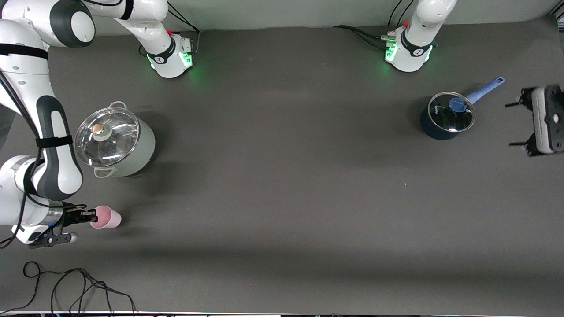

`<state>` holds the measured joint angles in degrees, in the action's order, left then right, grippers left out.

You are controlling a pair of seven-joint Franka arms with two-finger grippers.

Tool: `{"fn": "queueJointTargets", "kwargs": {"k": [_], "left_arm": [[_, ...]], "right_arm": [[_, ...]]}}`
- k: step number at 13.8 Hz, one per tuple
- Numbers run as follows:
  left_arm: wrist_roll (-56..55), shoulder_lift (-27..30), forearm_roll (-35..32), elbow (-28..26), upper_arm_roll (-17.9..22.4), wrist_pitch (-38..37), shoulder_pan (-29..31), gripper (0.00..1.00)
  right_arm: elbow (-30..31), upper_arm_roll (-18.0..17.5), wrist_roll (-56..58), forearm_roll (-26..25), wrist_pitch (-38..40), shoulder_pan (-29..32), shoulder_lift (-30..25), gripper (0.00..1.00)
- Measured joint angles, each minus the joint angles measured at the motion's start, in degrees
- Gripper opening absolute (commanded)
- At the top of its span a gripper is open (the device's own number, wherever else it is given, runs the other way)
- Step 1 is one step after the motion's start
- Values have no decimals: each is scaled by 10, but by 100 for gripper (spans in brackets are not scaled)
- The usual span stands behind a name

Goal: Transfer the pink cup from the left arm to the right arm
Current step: 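Carry the cup with the right gripper while the left gripper draws back, then set the pink cup upright on the table and open the right gripper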

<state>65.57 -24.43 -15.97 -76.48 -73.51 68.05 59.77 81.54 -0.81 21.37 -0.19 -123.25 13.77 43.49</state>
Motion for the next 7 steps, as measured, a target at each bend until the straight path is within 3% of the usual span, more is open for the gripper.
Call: {"fn": "queueJointTargets", "kwargs": {"k": [1,2,3,4,7], "left_arm": [[-30,21,-3,0,2,-1,0,100],[-63,35,-7,-1,4,-1,0,100],[-95,43,-14,-1,6,0,0,100],[-125,49,-26,-1,6,3,0,100],[-245,58,-43,-2,7,23,0,100]], "right_arm": [[0,0,0,0,-3,0,3,41],[0,0,0,0,-4,0,4,80],[0,0,0,0,-4,0,5,93],[-1,0,0,0,-4,0,7,99],[-6,0,2,0,-4,1,10,100]]}}
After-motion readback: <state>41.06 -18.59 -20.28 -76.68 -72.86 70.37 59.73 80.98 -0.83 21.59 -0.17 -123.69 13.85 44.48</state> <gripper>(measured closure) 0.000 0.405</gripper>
